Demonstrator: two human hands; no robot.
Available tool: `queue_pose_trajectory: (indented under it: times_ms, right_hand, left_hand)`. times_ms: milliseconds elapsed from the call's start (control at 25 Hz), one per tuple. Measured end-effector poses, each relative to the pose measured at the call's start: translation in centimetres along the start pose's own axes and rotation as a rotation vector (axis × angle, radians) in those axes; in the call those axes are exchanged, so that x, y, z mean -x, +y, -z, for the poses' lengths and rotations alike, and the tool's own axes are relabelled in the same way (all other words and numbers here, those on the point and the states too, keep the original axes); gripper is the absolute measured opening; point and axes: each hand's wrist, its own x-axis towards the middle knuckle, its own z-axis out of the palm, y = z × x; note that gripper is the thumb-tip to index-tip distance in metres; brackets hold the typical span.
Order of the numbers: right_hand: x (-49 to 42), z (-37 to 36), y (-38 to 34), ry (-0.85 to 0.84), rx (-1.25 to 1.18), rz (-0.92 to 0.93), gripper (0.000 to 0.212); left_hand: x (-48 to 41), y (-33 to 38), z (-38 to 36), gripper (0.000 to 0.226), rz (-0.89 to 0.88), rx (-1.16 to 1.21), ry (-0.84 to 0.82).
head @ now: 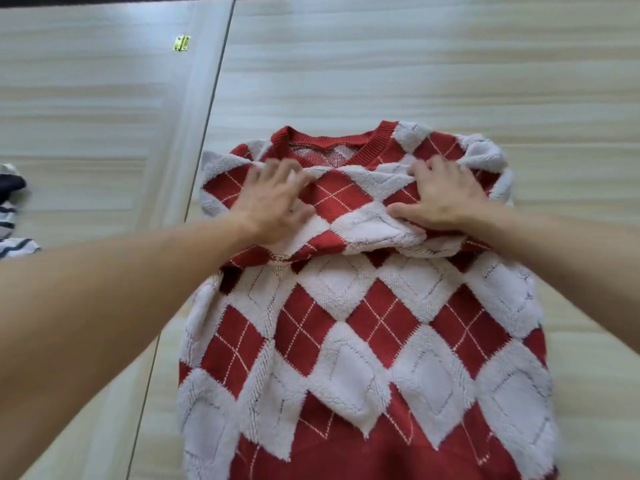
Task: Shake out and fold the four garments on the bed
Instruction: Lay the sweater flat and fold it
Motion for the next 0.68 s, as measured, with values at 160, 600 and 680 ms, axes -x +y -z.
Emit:
queue_pose_trajectory:
  times_ms: [160,600,680]
  right_hand:
    - [-3.9,3.5,1.5,-0.059,0.083,-0.039,0.146]
    - [3.7,3.3,-1.4,-0.265,0.040,0.051,0.062]
    - [6.4,2.6,-1.0,-0.212,-0.081,0.161,0.053]
  left_hand:
    - [-3.6,-2.7,2.9,0.136,0.299,0.000,-0.157]
    - [0.3,-0.3,4.2,0.106,0.240,-0.112,-0.354]
    - [2.4,0.1,3.9,0.106,0.244,0.013,-0.381]
